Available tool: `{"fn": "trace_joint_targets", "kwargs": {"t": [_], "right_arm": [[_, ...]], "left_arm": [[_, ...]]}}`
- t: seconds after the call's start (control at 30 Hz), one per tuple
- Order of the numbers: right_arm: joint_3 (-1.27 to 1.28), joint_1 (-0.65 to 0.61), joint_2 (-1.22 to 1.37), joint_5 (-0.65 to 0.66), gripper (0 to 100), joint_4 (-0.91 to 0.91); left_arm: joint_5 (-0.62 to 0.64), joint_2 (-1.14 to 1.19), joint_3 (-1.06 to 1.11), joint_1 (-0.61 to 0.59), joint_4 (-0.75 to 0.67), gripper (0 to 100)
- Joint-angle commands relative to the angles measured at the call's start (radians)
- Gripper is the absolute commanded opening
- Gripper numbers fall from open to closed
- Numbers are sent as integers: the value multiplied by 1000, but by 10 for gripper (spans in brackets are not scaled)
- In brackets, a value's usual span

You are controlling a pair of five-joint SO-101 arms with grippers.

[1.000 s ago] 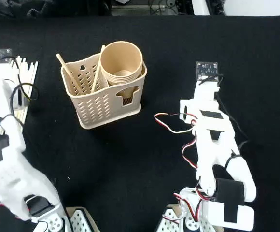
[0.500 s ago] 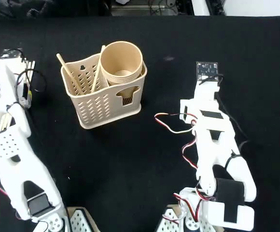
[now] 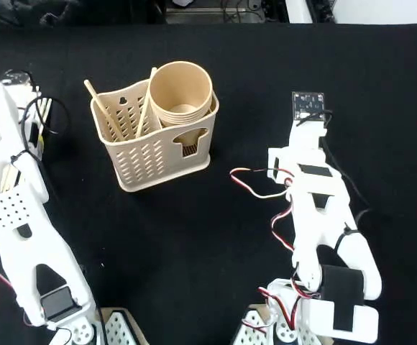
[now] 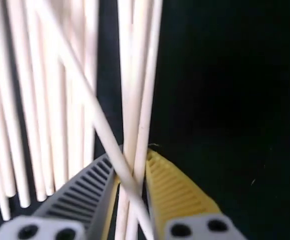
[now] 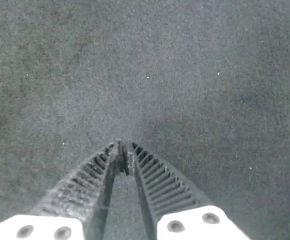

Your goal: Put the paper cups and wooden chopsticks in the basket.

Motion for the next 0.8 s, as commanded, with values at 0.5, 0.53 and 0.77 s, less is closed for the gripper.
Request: {"fn": "trace_joint_targets", "kwargs": {"t": [0.5, 0.53, 0.77], "right_arm": [[-38, 5, 2, -2, 13, -18], [-38, 5, 2, -2, 13, -18], [-38, 5, 2, -2, 13, -18]], "left_arm": [[123, -640, 478, 10, -141, 29], [123, -687, 550, 8, -192, 29], [186, -1091, 1159, 15, -646, 29]]}}
